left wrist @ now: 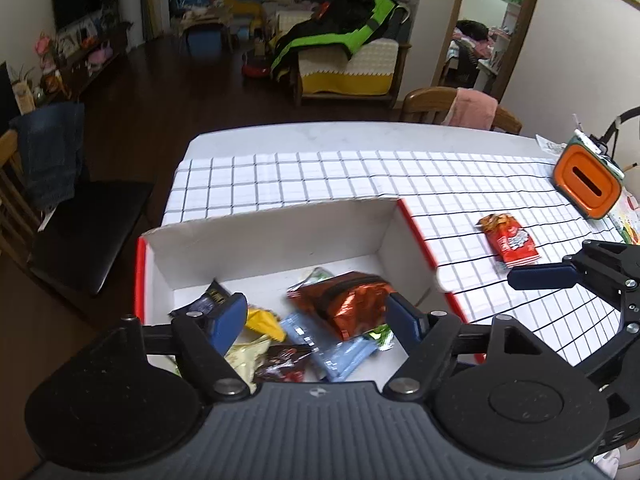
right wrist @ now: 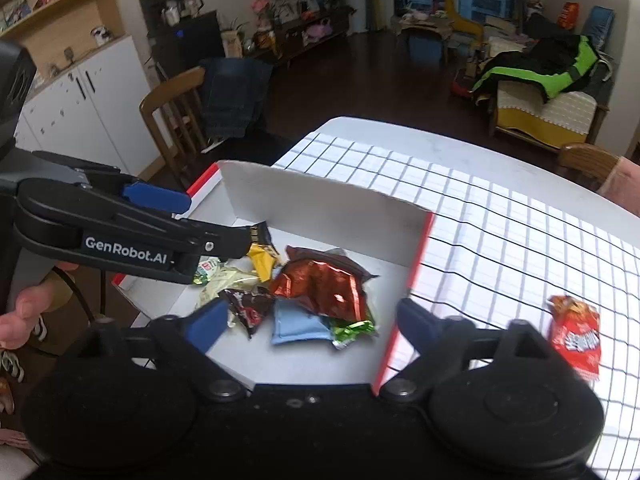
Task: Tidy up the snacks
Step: 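Withdraw both tools from the box toward the red chip bag, then grasp the red chip bag with right tool while left grasps blue candy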
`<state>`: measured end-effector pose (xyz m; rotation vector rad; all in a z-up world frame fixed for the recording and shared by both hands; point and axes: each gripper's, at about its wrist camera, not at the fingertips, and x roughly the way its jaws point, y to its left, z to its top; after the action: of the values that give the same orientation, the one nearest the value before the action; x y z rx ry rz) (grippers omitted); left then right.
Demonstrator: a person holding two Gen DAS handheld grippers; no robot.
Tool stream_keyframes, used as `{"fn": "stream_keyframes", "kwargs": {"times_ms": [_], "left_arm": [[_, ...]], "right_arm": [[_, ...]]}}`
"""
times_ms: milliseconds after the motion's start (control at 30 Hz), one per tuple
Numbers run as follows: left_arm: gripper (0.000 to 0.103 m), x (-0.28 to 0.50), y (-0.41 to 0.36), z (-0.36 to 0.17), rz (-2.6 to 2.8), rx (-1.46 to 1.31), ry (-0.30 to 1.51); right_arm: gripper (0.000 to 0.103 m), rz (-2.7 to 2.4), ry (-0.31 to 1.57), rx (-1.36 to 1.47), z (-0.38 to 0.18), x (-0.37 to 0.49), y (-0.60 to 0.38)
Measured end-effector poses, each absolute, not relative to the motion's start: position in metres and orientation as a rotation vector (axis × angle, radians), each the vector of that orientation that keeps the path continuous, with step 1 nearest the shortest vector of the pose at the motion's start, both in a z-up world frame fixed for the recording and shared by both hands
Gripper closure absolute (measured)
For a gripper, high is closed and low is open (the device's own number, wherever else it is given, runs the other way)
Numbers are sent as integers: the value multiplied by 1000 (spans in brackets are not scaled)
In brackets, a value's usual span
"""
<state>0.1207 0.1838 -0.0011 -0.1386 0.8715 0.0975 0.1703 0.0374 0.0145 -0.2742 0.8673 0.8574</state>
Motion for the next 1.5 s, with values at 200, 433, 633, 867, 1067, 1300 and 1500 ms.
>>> {"fn": "stream_keyframes", "kwargs": {"times_ms": [200, 433, 633, 867, 1067, 1300, 1500], "left_arm": [[21, 122, 150, 5, 53, -113, 825], [20, 131, 103, 3, 20, -96, 795], [19, 148, 62, -7, 9, -88, 815], [19, 173, 15, -19, -9, -67, 829], [19, 206, -14, -34, 16, -59, 860], [19, 246, -29, -62, 35, -64, 930], [19, 270, -35, -81, 63, -37, 981]], "right_arm": [[1, 829, 852, -228, 18, 173, -5], [0, 765, 870, -206, 11, 196, -55], [0, 674, 896, -212, -4, 231, -93], [0, 573, 941, -185, -29, 291, -132], [0, 559, 985, -168, -49, 330, -148], [0, 520, 1030, -163, -73, 374, -146], [1, 469, 1081, -139, -100, 407, -134]]}}
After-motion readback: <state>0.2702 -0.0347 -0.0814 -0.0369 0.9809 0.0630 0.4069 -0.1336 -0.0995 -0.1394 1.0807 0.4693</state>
